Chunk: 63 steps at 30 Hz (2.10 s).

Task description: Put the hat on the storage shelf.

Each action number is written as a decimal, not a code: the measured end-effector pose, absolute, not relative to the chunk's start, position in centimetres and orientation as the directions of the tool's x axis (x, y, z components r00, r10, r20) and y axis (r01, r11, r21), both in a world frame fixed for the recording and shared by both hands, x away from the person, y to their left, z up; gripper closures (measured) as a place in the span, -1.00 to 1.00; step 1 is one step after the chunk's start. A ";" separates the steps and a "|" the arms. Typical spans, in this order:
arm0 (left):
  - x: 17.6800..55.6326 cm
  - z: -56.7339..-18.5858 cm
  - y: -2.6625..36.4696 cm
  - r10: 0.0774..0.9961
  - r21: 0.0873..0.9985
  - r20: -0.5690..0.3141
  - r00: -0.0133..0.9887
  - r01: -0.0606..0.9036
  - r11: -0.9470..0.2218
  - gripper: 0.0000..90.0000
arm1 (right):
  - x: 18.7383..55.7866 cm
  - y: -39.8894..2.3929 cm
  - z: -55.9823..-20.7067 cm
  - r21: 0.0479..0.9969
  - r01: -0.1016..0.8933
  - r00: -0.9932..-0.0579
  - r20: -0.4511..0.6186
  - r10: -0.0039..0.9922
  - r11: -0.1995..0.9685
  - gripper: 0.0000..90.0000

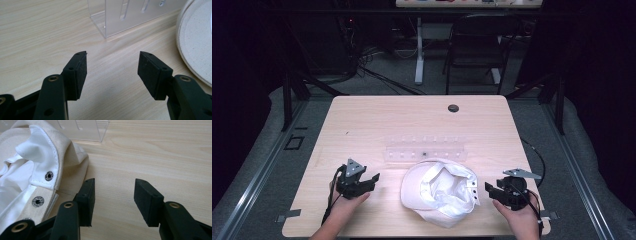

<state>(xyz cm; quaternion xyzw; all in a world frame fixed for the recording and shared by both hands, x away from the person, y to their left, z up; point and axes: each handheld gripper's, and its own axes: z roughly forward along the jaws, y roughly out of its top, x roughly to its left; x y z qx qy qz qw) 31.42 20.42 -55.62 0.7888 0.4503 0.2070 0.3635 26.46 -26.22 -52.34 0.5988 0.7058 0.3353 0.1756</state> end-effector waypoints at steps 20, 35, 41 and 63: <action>31.4 -55.6 20.5 0.866 0.746 -0.004 0.499 0.579 -0.330 -0.04 | 27.5 -25.3 -49.2 0.577 0.814 -0.223 0.199 0.954 0.070 0.25; 31.0 -55.6 20.4 0.857 0.743 -0.009 0.515 0.577 -0.339 0.00 | 28.7 -25.6 -46.2 0.546 0.837 -0.232 0.290 0.928 0.038 0.28; 31.0 -55.4 20.3 0.860 0.753 -0.005 0.510 0.567 -0.332 0.00 | 28.7 -25.2 -46.4 0.538 0.842 -0.235 0.312 0.921 0.032 0.27; 31.1 -55.5 20.5 0.859 0.750 -0.016 0.511 0.575 -0.328 0.00 | 29.2 -23.6 -48.6 0.428 0.902 -0.237 0.403 0.884 0.047 0.11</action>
